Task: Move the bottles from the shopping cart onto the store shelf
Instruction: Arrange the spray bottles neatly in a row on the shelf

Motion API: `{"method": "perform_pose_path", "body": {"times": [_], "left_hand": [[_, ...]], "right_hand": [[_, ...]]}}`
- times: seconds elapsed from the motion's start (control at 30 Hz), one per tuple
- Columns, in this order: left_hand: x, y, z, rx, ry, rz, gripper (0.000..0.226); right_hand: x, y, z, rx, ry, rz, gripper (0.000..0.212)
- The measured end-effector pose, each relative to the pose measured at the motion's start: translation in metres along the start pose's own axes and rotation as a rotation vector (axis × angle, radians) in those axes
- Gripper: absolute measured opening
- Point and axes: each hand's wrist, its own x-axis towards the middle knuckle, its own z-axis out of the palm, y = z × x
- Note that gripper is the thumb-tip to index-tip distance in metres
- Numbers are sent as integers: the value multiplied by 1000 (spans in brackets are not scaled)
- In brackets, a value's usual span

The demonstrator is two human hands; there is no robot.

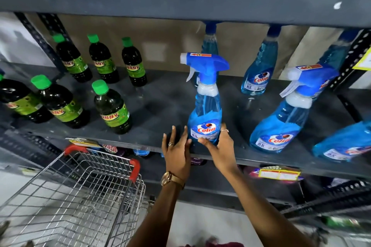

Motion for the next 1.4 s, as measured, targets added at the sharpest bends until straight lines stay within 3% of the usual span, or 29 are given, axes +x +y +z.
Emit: {"method": "perform_pose_path", "body": {"times": [0.27, 0.63, 0.83, 0.97, 1.1, 1.17, 1.27, 1.4], "left_hand": [[3, -12, -14, -36, -118, 118, 46], [-2, -7, -8, -100, -41, -12, 39], [-2, -8, -7, -58, 1, 41, 34], [-2, -8, -8, -55, 13, 54, 38], [-9, -1, -13, -183, 26, -5, 59], [-23, 0, -16, -233, 30, 73, 55], [-54, 10, -11, -228, -96, 350, 33], [-72, 47, 11, -244, -314, 378, 30]], "right_hand": [[2, -6, -2, -12, -15, 64, 49], [-2, -10, 3, 2, 3, 102, 48], [-4, -9, 2, 40, -4, 119, 52], [-7, -8, 6, 47, 9, 104, 50], [-18, -10, 3, 111, 21, 102, 61], [-31, -11, -5, 128, 71, 94, 58], [-55, -13, -34, 40, 230, 42, 15], [-69, -4, -88, -127, 513, -44, 41]]}}
